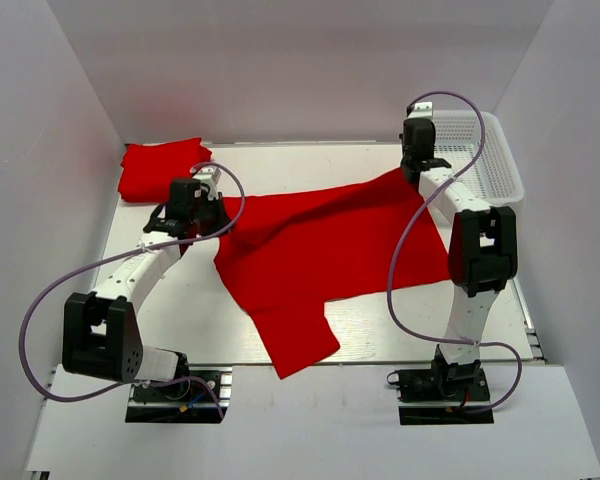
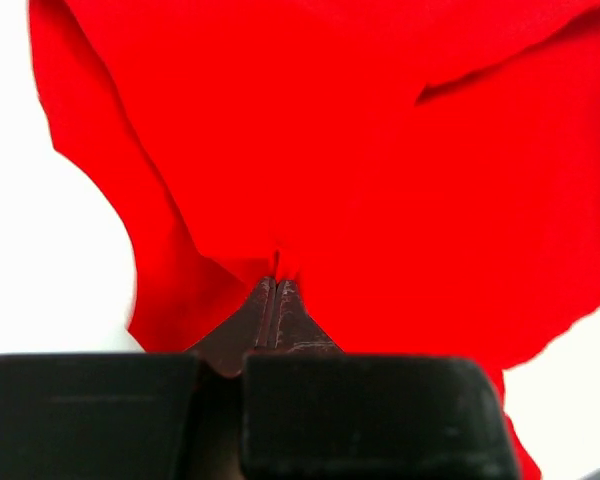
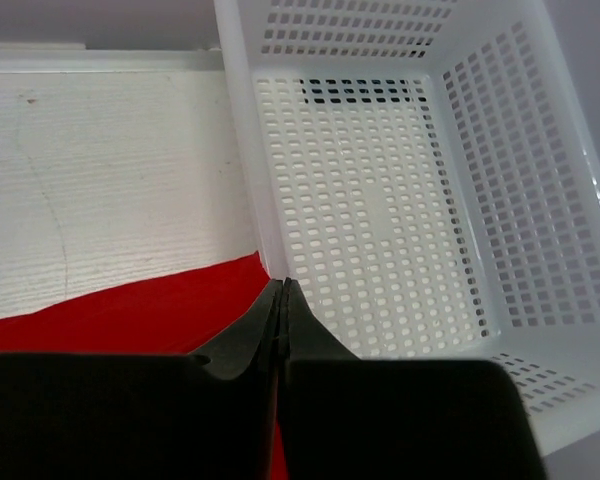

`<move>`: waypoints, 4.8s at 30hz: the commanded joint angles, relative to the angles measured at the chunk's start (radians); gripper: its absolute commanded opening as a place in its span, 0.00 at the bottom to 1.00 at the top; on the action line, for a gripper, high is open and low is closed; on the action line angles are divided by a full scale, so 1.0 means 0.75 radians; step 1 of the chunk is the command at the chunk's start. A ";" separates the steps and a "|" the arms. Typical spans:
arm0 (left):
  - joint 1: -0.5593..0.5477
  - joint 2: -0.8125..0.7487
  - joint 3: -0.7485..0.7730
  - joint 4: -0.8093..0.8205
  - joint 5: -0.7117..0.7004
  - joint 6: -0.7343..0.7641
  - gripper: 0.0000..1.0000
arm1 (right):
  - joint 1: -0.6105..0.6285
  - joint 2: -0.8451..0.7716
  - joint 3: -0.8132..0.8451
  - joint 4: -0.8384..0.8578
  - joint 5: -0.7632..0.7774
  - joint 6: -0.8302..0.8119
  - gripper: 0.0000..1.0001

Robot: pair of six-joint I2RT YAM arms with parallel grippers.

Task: Fold and stack the t-shirts
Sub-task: Fold the flattened tshirt in 1/3 of the way, then grap the side of the flattened tshirt closest away from the robot with both arms

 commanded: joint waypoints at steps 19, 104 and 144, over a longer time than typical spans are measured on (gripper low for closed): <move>-0.023 -0.084 -0.051 -0.248 0.203 -0.037 0.99 | 0.001 -0.089 -0.104 -0.110 0.128 0.009 0.36; 0.024 0.353 0.551 -0.485 -0.096 0.035 1.00 | 0.148 -0.311 -0.220 -0.595 -0.547 0.414 0.90; -0.540 -0.108 -0.499 -0.406 -0.131 -0.461 0.90 | -0.010 -0.923 -1.070 -0.697 -0.287 0.913 0.90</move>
